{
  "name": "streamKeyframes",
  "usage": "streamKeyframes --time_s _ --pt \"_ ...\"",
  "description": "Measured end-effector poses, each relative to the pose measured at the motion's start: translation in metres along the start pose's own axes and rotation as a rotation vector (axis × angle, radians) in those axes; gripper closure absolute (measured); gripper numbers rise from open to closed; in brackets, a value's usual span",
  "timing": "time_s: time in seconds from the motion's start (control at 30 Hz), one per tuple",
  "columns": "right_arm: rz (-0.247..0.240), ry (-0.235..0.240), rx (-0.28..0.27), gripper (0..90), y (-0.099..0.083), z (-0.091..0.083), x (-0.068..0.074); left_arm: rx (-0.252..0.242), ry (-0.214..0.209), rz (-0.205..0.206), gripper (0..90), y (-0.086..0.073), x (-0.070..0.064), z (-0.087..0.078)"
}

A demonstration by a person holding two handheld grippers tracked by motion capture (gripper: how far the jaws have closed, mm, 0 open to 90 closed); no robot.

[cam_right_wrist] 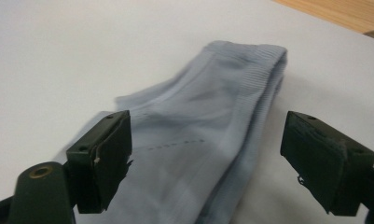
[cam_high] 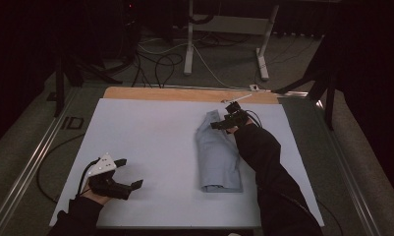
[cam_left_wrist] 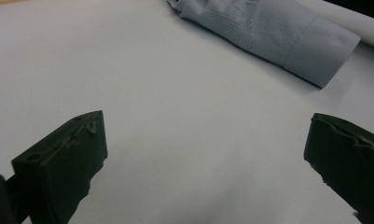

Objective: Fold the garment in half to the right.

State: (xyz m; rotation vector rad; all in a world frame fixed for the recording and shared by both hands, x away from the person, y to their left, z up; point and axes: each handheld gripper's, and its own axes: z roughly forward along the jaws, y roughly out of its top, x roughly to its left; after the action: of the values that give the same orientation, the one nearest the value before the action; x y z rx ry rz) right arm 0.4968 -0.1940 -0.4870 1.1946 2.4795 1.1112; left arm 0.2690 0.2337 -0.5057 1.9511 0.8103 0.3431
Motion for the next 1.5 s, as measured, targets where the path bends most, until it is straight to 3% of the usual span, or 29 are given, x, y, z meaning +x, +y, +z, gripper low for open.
streamKeyframes --time_s 0.47,0.93,1.03,1.13,1.2,1.5 --pt "-0.075 0.01 -0.055 14.0 -0.02 -0.042 0.029 -0.012 0.021 0.015 0.6 0.001 0.001 -0.002" --pt "-0.128 0.076 -0.105 12.2 -0.058 -0.076 0.061 0.003 0.017 0.025 0.6 0.0 0.001 -0.001" --pt "-0.151 0.075 -0.085 11.7 -0.071 -0.08 0.066 0.001 0.019 0.022 0.5 0.0 0.001 -0.002" --pt "-0.158 0.072 -0.071 17.7 -0.087 -0.086 0.071 -0.005 0.02 0.021 0.5 0.001 0.001 -0.002" --pt "-0.138 0.068 -0.071 24.8 -0.099 -0.089 0.073 -0.003 0.025 0.018 0.6 0.001 0.002 -0.002" --pt "-0.099 0.04 -0.009 37.6 -0.15 -0.1 0.092 0.004 0.026 0.025 0.5 0.001 0.0 -0.002"
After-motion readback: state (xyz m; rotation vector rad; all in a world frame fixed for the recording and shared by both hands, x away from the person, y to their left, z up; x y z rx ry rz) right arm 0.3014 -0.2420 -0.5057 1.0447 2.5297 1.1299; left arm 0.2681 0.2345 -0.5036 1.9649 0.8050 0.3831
